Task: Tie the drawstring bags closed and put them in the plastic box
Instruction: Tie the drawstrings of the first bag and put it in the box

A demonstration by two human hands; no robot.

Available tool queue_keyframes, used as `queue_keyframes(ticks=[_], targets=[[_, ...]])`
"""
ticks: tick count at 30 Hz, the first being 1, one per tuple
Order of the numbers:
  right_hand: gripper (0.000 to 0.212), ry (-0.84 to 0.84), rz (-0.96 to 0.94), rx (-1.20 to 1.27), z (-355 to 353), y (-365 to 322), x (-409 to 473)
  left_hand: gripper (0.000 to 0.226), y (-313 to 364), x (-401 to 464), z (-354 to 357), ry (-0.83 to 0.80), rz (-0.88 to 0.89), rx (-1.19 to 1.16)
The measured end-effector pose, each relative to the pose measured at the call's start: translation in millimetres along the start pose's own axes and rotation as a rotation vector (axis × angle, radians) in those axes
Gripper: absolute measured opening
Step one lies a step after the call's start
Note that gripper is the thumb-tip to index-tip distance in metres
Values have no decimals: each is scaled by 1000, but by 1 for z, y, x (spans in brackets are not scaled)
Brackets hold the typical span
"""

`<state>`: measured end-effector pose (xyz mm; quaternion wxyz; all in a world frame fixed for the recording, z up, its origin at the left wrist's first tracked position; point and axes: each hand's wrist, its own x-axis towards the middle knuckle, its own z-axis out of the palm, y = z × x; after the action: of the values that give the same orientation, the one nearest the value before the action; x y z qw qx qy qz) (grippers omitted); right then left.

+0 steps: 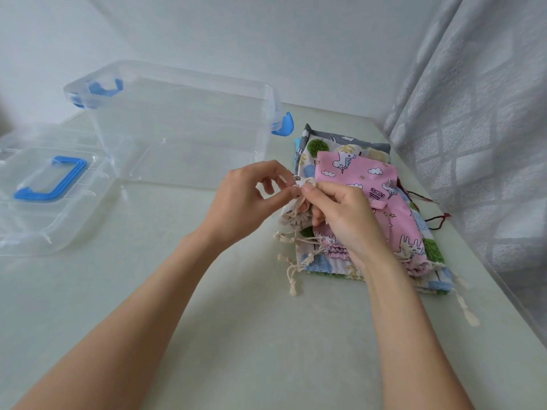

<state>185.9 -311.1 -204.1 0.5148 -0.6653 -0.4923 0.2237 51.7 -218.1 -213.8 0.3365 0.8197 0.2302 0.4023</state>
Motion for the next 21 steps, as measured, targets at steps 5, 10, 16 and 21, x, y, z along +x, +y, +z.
queue_keyframes(ticks=[5, 10, 16, 21], targets=[[19, -9, 82, 167, -2, -2, -1, 18, 3, -1, 4, -62, -120, -291], [14, -19, 69, 197, 1, -4, -2, 45, 3, -2, 8, -73, -174, -231], [14, -55, 38, 137, -3, -6, -3, 25, 1, -1, 6, -90, -147, -248], [16, -133, 20, 120, -9, -10, -5, 18, 0, -1, 7, -108, -123, -284]])
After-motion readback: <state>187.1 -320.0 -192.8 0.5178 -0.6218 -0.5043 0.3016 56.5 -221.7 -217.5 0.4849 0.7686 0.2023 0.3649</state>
